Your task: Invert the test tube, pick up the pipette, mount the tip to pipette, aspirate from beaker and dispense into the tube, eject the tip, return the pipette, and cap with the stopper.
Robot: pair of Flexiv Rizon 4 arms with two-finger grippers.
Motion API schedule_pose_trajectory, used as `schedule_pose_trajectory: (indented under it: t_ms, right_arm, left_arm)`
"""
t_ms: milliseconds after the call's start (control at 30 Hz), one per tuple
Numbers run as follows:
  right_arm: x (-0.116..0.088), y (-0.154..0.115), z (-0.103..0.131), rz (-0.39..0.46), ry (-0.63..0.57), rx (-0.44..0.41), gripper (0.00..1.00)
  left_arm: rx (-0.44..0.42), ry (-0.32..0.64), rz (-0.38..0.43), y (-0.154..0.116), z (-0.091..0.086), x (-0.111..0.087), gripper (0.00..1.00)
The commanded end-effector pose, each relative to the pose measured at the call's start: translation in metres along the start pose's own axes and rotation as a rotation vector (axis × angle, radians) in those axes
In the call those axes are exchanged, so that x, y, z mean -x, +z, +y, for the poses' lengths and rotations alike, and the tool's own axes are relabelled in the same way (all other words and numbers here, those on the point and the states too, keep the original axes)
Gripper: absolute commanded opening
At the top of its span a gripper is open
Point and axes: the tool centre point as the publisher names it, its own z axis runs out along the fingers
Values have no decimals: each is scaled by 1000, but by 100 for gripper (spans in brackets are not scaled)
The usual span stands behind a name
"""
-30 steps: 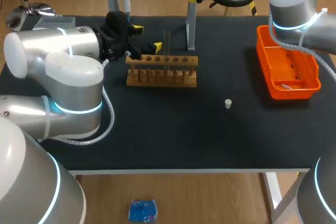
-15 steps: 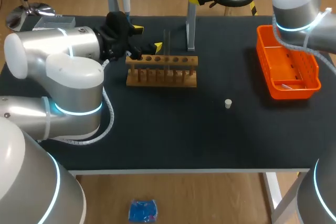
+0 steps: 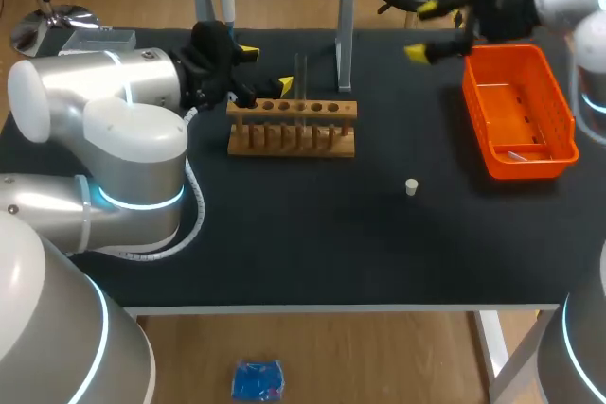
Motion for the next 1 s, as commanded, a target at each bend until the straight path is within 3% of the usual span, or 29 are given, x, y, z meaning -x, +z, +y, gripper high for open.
schedule_pose_trajectory:
  t_ms: [33, 267, 533, 700, 1000]
  right_arm:
    - [-55, -76, -29, -10, 22, 23, 100]
    - [-97, -84, -70, 23, 47, -6, 100]
    - [-137, -56, -118, 78, 82, -24, 100]
    - [-151, -33, -145, 54, 81, -22, 100]
    - [-153, 0, -161, 19, 73, 23, 100]
  left_arm:
    - [-4, 0, -1, 1, 1, 0, 100]
    - [-4, 0, -1, 1, 1, 0, 100]
    - [-4, 0, -1, 1, 1, 0, 100]
    - [-4, 0, -1, 1, 1, 0, 100]
    - [-4, 0, -1, 1, 1, 0, 100]
